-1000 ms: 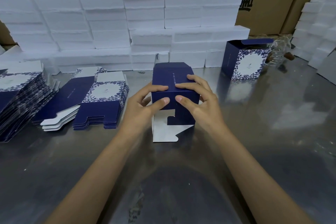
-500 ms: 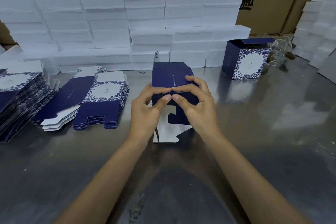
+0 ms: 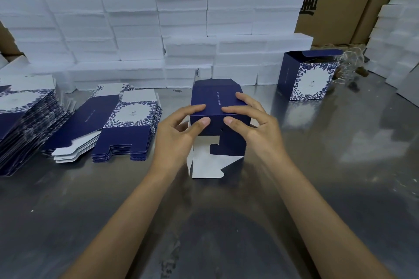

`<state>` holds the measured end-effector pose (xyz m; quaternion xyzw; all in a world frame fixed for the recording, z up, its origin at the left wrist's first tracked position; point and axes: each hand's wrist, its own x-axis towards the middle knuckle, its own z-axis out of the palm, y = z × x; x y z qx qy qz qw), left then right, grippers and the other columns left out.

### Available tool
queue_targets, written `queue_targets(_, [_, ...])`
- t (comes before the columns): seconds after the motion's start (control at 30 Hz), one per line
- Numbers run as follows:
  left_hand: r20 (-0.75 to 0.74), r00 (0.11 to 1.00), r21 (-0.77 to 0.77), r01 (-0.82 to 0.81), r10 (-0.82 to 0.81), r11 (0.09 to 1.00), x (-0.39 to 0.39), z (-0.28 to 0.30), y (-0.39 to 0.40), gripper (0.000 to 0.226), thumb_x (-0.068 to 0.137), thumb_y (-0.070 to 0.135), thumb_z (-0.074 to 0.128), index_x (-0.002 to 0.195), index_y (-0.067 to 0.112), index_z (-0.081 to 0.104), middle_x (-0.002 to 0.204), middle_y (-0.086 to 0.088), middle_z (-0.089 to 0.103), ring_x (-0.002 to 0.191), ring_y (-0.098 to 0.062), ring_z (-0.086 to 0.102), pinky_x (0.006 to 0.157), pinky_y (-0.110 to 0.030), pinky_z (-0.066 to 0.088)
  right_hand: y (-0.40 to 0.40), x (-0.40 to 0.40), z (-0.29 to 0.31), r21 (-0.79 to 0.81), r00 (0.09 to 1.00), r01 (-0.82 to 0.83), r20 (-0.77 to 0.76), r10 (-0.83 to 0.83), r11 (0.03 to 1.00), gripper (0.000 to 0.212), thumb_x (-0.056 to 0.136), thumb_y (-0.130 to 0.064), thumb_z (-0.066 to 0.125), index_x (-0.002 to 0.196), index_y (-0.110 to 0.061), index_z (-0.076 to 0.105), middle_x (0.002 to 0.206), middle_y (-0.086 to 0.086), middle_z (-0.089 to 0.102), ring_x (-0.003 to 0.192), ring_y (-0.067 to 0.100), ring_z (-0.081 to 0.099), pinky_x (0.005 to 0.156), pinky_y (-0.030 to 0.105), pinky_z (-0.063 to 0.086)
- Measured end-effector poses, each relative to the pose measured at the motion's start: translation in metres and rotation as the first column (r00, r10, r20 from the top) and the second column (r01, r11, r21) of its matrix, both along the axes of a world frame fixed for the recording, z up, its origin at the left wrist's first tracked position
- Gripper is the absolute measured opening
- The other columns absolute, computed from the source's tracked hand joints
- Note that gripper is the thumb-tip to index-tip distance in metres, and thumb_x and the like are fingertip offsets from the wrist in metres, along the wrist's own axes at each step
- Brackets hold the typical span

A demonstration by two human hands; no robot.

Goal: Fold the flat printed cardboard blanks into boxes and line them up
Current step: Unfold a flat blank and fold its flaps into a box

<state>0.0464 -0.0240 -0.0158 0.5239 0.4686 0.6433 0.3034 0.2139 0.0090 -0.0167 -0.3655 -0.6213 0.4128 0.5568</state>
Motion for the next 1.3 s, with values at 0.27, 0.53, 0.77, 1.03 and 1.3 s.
queue_targets(0.27, [-0.02, 0.995, 0.016, -0.101, 0.102, 0.995, -0.007, -0.002, 0.004, 0.023, 0.086, 0.006, 0.075, 0.1, 0.024, 0.076, 0.094, 0.026, 0.074, 0.087, 0.01, 0.067, 0.073, -0.004, 0.046, 0.011, 0.023, 0.002, -0.166, 0.973, -0.183, -0.173, 0.154, 0.969, 0.034, 0.09, -0.021, 0.075, 0.12, -0.036, 0.073, 0.148, -0.017, 0.052, 0.13, -0.005, 0.052, 0.104, 0.02, 0.045])
queue_targets(0.53, [0.036, 0.971, -0.191, -0.224, 0.235, 0.956, -0.011, -0.017, 0.009, 0.034, 0.096, -0.004, 0.053, 0.107, 0.025, 0.066, 0.11, 0.004, 0.071, 0.092, -0.004, 0.068, 0.074, -0.022, 0.05, 0.032, 0.038, -0.019, -0.498, 0.945, -0.174, -0.328, 0.001, 0.849, 0.044, 0.095, 0.012, 0.041, 0.133, -0.001, 0.058, 0.131, 0.019, 0.066, 0.109, 0.03, 0.068, 0.105, 0.042, 0.051])
queue_targets(0.77, [0.243, 0.97, -0.44, 0.094, 0.017, 0.893, 0.009, -0.016, 0.002, 0.026, 0.096, 0.0, 0.06, 0.115, 0.016, 0.054, 0.081, -0.009, 0.069, 0.056, -0.014, 0.067, 0.051, -0.028, 0.056, 0.016, 0.024, 0.002, -0.218, 0.986, -0.086, -0.156, 0.052, 0.972, 0.038, 0.093, -0.013, 0.066, 0.128, -0.028, 0.069, 0.13, -0.01, 0.068, 0.122, 0.005, 0.062, 0.096, 0.022, 0.049])
queue_targets(1.03, [0.354, 0.86, -0.658, 0.508, -0.367, 0.557, 0.036, -0.021, -0.01, 0.016, 0.102, 0.016, 0.055, 0.105, 0.001, 0.06, 0.081, -0.015, 0.074, 0.05, -0.016, 0.066, 0.045, -0.024, 0.054, 0.0, 0.024, 0.018, 0.01, 0.96, -0.134, 0.249, 0.127, 0.991, 0.045, 0.086, -0.014, 0.079, 0.125, -0.033, 0.069, 0.153, -0.019, 0.044, 0.149, -0.008, 0.02, 0.126, 0.036, 0.02])
queue_targets(1.3, [-0.464, 0.886, -0.541, -0.284, 0.0, 0.792, -0.022, 0.004, 0.002, 0.029, 0.096, 0.019, 0.046, 0.08, 0.0, 0.062, 0.053, -0.009, 0.057, 0.045, -0.025, 0.054, 0.049, -0.031, 0.048, 0.001, 0.025, 0.015, -0.038, 0.946, -0.114, 0.3, 0.12, 0.993, 0.045, 0.087, 0.0, 0.071, 0.114, -0.037, 0.072, 0.153, -0.019, 0.043, 0.148, -0.006, 0.022, 0.124, 0.035, 0.024])
